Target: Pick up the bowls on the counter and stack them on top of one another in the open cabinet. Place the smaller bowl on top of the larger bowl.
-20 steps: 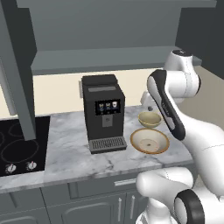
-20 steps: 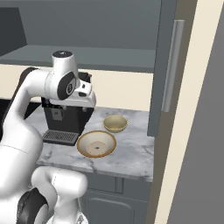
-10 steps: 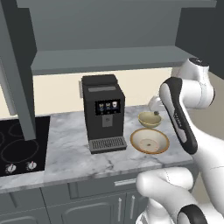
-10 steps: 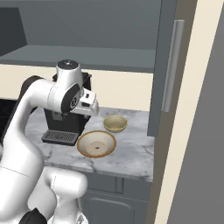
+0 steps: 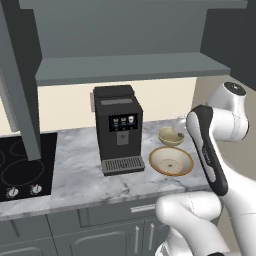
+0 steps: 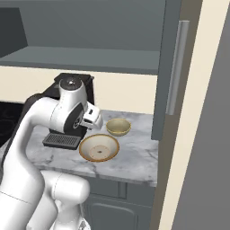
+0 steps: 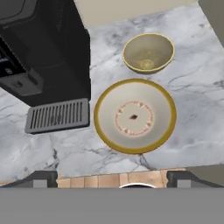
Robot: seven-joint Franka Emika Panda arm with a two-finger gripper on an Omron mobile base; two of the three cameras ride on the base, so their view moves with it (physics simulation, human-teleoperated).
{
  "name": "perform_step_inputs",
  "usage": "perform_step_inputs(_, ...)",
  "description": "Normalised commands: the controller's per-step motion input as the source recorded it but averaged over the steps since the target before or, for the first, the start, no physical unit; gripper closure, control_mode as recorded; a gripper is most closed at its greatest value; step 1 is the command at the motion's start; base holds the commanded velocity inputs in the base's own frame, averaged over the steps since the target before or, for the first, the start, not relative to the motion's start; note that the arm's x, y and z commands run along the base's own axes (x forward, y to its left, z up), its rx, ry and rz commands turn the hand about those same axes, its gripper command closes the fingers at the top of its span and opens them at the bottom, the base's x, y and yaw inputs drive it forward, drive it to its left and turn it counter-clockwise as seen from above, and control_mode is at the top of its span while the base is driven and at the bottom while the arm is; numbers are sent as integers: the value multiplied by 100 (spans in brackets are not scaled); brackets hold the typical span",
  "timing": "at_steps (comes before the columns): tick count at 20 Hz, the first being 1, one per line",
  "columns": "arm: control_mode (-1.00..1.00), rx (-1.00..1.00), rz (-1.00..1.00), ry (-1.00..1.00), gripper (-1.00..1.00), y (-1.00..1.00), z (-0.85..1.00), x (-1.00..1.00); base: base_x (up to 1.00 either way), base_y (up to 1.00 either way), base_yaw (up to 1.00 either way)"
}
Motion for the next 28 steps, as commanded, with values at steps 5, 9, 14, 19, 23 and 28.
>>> perform_step_inputs(5,-100,15,-17,0,-100,-16,-2,0,0,0,0)
perform_step_inputs(9,-100,16,-18,1,-100,-16,-3,1,0,0,0)
perform_step_inputs(14,-100,14,-14,3,-100,-11,-6,11,0,0,0)
perform_step_inputs(19,-100,3,-8,0,-100,-17,-14,24,0,0,0)
perform_step_inputs(23,-100,0,-4,0,-100,-16,-17,22,0,0,0)
perform_step_inputs(28,-100,0,-2,-3,-100,-7,-18,23,0,0,0)
